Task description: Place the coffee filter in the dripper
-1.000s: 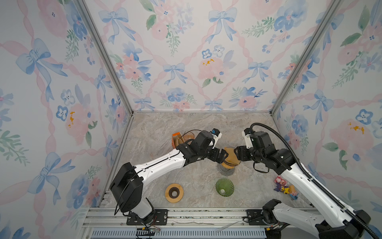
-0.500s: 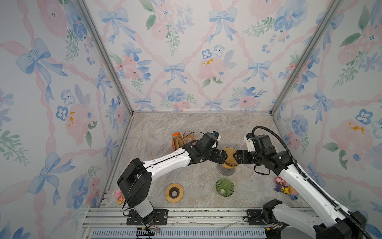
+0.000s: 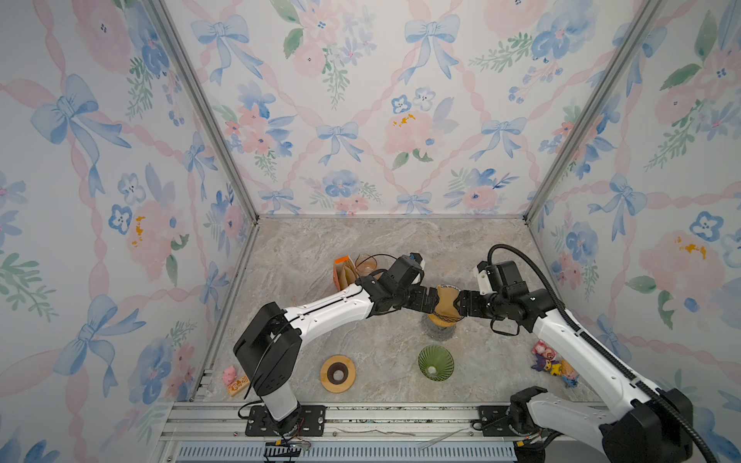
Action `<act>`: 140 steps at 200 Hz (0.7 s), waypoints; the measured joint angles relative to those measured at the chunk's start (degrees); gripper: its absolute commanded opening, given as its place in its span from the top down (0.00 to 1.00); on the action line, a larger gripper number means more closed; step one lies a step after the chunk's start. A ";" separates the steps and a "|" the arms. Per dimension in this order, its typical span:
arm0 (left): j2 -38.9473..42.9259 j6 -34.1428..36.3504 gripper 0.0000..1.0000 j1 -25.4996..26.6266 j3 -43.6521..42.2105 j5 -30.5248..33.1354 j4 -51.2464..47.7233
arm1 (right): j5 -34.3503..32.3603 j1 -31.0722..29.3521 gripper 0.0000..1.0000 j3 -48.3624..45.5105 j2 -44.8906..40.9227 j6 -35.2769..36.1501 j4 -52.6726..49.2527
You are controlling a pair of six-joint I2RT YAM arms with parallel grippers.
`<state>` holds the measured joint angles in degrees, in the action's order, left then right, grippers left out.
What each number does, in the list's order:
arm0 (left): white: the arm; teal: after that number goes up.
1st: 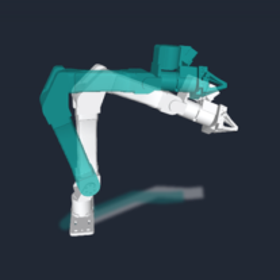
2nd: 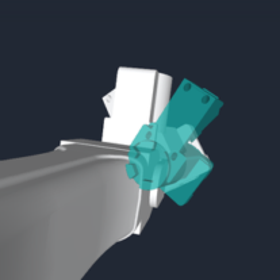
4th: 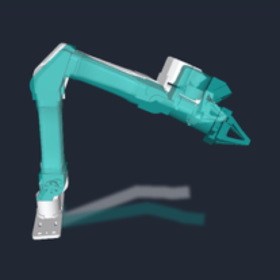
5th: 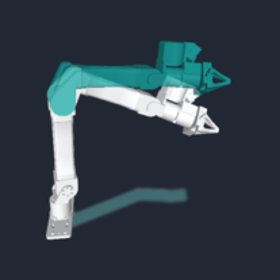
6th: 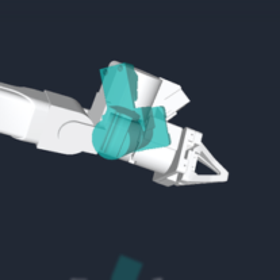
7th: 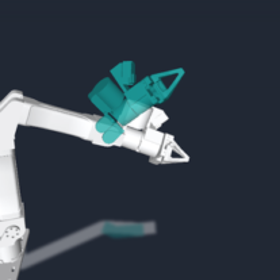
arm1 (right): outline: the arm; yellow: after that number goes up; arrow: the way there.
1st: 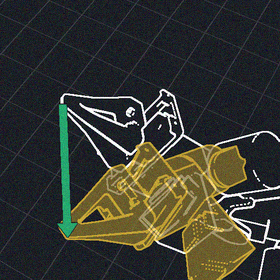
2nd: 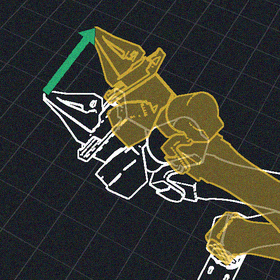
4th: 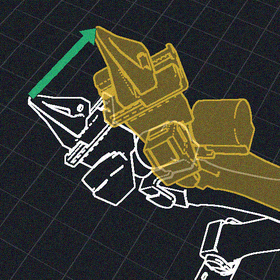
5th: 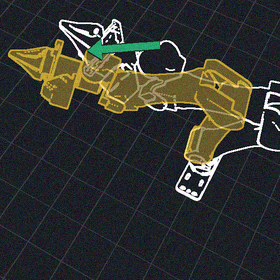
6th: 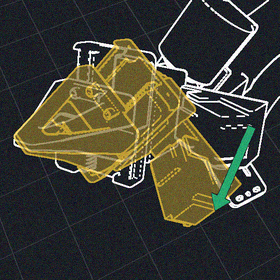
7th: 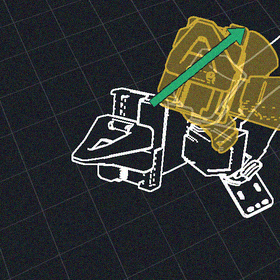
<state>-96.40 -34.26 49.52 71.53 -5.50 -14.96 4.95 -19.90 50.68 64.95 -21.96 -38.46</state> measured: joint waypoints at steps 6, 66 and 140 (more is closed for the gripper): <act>-0.04 -0.11 0.02 -0.07 0.00 0.17 0.00 | 0.00 0.04 0.18 -0.28 0.07 -0.13 0.17; -0.96 -0.52 0.02 -0.68 0.00 0.11 0.26 | 0.79 0.09 0.18 -1.09 1.14 -0.85 1.38; -0.96 1.31 0.02 -0.83 0.37 -1.55 0.11 | 5.22 1.07 0.16 -0.98 -6.21 -0.72 2.16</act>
<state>-97.36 -32.95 48.69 71.90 -7.05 -14.85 10.17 -18.83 49.69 58.74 -22.68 -36.29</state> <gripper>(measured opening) 0.982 0.833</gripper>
